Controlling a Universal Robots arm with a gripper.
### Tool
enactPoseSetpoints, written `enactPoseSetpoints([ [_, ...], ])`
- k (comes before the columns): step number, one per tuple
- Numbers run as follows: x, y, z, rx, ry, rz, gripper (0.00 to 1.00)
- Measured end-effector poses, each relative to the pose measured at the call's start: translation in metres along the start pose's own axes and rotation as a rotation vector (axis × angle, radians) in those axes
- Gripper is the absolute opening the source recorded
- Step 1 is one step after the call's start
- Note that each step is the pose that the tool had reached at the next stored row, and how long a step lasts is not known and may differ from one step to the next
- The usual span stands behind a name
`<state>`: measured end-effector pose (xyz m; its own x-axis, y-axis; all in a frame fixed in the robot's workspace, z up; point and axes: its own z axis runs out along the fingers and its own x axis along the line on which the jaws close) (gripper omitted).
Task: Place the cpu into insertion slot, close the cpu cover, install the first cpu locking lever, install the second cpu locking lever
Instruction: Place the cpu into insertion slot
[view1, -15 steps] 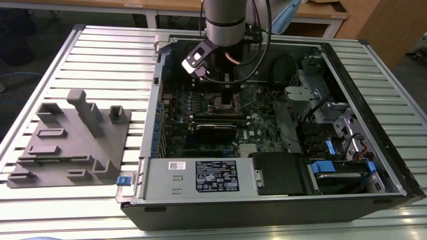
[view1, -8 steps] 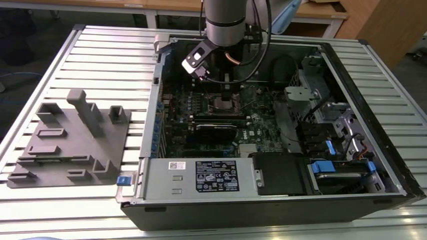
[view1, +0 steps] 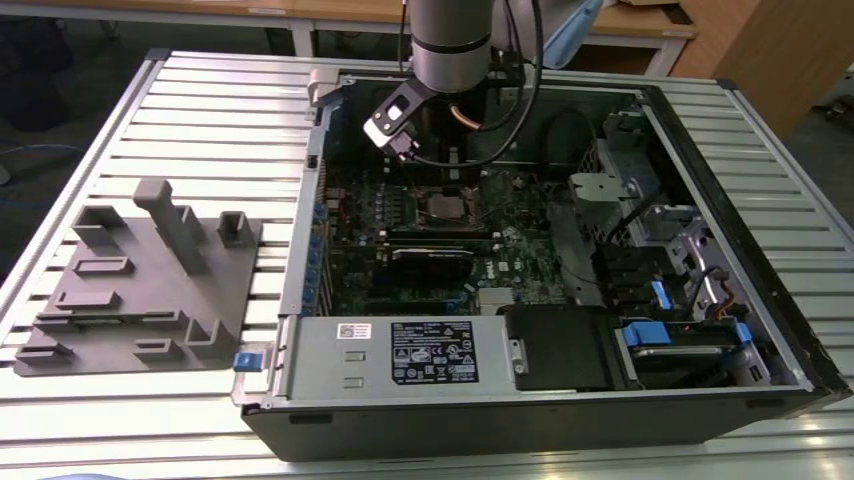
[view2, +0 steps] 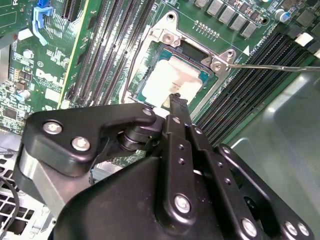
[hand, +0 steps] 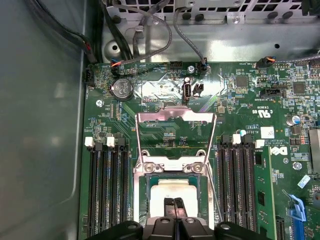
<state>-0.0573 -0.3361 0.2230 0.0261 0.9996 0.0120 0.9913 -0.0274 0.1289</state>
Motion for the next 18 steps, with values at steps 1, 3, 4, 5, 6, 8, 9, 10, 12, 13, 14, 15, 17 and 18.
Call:
enactPoseSetpoints([
  [1,0.0,0.0,0.0,-0.0001,0.0001,0.0,0.11],
  [3,0.0,0.0001,0.0001,0.0049,0.0001,0.0,0.11],
  [4,0.0,0.0004,0.0003,0.0218,-0.0005,0.0,0.11],
  [5,0.0,0.0011,0.0005,0.0396,-0.001,0.0,0.11],
  [6,0.0,0.002,0.0007,0.0578,-0.0015,0.0,0.11],
  [8,0.0001,0.0035,0.001,0.0937,-0.0024,0.001,0.11],
  [9,0.0001,0.0041,0.0012,0.1126,-0.0031,0.001,0.11],
  [10,0.0001,0.0046,0.0013,0.1306,-0.0034,0.001,0.11],
  [12,0.0001,0.0046,0.0013,0.138,-0.0038,0.001,0.11],
  [13,0.0001,0.0046,0.0013,0.1383,-0.0039,0.001,0.11],
  [14,0.0001,0.0046,0.0013,0.1383,-0.0038,0.001,0.11],
  [15,0.0001,0.0047,0.0015,0.1383,-0.0039,0.001,0.11],
  [17,0.0002,0.0064,0.0024,0.1383,-0.0039,0.001,0.11],
  [18,0.0002,0.0078,0.0028,0.1383,-0.0041,0.001,0.11],
])
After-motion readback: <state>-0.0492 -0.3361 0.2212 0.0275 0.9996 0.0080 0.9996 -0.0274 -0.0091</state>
